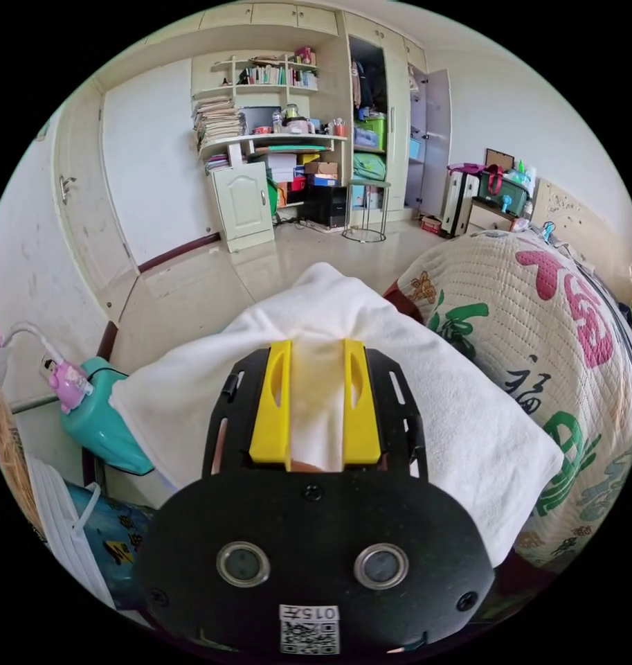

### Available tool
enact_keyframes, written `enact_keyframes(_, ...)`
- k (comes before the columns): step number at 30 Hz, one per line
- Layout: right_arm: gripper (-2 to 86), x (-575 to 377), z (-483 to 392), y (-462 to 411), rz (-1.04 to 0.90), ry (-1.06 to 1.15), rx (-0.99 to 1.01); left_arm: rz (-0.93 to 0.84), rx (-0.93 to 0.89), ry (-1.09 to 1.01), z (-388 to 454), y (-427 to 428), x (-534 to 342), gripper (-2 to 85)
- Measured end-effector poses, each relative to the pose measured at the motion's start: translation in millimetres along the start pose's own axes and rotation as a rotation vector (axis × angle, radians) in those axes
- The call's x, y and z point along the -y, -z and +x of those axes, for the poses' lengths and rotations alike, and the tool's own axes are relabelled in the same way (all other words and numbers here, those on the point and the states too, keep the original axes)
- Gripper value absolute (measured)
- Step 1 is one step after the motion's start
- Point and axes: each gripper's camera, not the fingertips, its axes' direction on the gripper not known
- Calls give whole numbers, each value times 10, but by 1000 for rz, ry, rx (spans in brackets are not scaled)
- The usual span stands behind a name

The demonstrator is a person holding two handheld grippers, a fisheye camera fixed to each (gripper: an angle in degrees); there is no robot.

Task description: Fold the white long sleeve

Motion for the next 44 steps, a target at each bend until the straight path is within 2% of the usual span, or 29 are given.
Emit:
enact_keyframes(2, -6, 173, -265, 273, 182, 55, -50, -5, -5, 2, 53, -101, 88, 114)
enact_keyframes(4, -6, 277, -448, 351, 261, 97, -74, -23, 8, 1, 119, -158, 172, 113)
enact_keyframes(10, -6, 664, -839, 169, 361, 217, -154, -120, 0, 33, 283, -20, 459, 129)
enact_keyframes(14, -6, 971, -897, -59, 405, 238, -202, -8, -51, -24, 682, 428, 475, 139)
enact_keyframes(18, -7, 1276, -835, -347, 372, 264, -222, 138, -124, -138, 1275, 874, 497, 136)
enact_keyframes(22, -5, 1570, -591, -723, 340, 371, -315, 309, -287, -378, 2255, 1381, 575, 134)
enact_keyframes(24, -4, 1660, -292, -950, 282, 411, -411, 355, -409, -458, 2671, 1606, 608, 134)
enact_keyframes(26, 18, 1804, 386, -1416, 58, 415, -538, 381, -573, -569, 3254, 1893, 613, 132)
enact_keyframes(27, 31, 1840, 610, -1547, -14, 388, -569, 382, -609, -596, 3408, 1963, 604, 132)
enact_keyframes(29, 84, 1914, 1600, -2044, -288, 229, -655, 389, -755, -708, 4034, 2254, 522, 131)
enact_keyframes(31, 101, 1882, 2262, -2402, -452, 125, -672, 389, -874, -787, 4482, 2465, 414, 131)
enact_keyframes(35, 115, 1541, 3429, -3424, -791, 62, -763, 298, -1175, -928, 5434, 2800, 71, 131)
enact_keyframes(38, 119, 1210, 4004, -4198, -998, 86, -839, 217, -1330, -994, 5976, 2900, -212, 131)
enact_keyframes(41, 122, 1008, 4290, -4911, -1119, 160, -870, 170, -1438, -1000, 6378, 2891, -520, 132)
enact_keyframes(44, 132, 958, 4592, -5536, -1227, 131, -944, 103, -1492, -1014, 6801, 2862, -787, 132)
